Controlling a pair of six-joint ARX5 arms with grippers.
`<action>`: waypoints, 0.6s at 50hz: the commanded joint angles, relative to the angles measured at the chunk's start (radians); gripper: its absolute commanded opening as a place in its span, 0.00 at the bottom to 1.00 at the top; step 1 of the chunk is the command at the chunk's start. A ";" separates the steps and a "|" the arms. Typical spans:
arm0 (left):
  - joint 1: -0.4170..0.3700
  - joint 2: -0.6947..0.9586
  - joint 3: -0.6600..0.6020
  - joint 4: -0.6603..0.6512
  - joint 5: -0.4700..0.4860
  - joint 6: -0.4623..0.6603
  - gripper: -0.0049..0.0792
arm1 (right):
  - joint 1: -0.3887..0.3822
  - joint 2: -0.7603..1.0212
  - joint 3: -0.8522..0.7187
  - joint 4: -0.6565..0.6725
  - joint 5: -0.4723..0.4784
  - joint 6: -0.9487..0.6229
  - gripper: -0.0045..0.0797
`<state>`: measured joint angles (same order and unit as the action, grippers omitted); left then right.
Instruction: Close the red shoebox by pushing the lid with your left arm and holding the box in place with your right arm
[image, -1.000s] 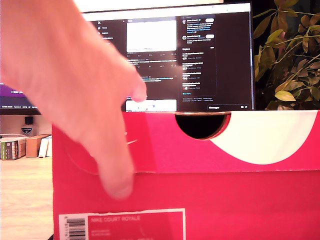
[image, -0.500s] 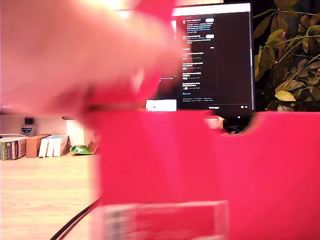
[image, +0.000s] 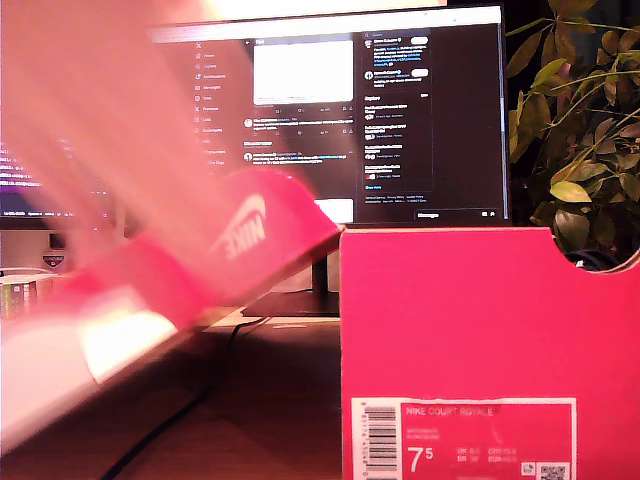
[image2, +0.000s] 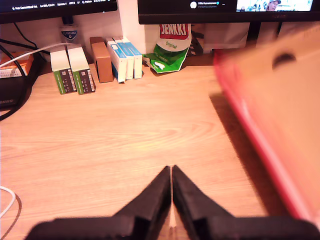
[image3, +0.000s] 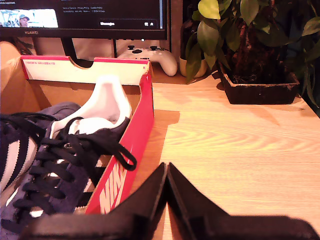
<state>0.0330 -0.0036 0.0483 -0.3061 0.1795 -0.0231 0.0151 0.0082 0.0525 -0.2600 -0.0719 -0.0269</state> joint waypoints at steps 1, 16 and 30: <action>-0.003 -0.008 -0.036 0.008 -0.001 -0.003 0.04 | 0.004 -0.005 -0.023 0.012 -0.003 0.001 0.04; -0.003 -0.008 -0.036 0.008 -0.001 -0.003 0.04 | 0.002 -0.005 -0.023 0.011 0.008 0.005 0.04; -0.003 -0.008 -0.036 0.008 -0.001 -0.003 0.04 | 0.002 -0.005 -0.023 0.010 0.019 -0.008 0.04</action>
<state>0.0330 -0.0036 0.0483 -0.3061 0.1795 -0.0235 0.0151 0.0082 0.0525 -0.2569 -0.0631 -0.0277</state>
